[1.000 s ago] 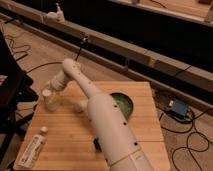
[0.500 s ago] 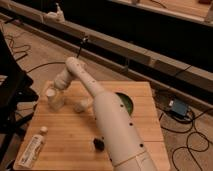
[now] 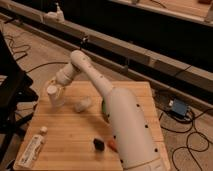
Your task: Place the ceramic cup over the eraser
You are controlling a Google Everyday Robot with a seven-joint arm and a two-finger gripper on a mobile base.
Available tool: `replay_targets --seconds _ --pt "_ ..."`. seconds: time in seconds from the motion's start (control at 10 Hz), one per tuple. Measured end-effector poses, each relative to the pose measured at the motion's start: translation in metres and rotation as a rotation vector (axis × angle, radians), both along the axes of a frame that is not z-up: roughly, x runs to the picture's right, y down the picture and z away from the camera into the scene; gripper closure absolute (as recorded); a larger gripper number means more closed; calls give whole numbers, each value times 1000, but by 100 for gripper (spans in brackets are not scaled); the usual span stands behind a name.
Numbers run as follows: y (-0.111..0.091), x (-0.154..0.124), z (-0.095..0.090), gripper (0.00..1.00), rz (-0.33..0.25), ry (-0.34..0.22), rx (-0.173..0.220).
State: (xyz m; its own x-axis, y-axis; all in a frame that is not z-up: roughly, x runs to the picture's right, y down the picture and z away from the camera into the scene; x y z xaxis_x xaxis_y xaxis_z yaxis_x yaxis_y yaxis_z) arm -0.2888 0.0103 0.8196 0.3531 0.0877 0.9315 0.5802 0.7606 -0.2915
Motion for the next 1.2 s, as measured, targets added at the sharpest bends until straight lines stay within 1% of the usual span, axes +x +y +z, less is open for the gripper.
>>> replay_targets --seconds 0.1,0.2,0.3,0.5,0.7,0.8,1.0,1.2 --pt "-1 12 -15 100 -26 -23 -2" --pt "-5 33 -34 100 -60 -33 -2" --pt "-8 57 -49 100 -91 -23 -5" --pt "-13 95 -67 100 -115 21 -22" --pt "-15 128 -83 100 -112 76 -41" --pt "-15 148 -93 100 -98 117 -52" --pt "-11 177 -107 100 -68 182 -67" --pt "0 204 -127 100 -23 239 -78"
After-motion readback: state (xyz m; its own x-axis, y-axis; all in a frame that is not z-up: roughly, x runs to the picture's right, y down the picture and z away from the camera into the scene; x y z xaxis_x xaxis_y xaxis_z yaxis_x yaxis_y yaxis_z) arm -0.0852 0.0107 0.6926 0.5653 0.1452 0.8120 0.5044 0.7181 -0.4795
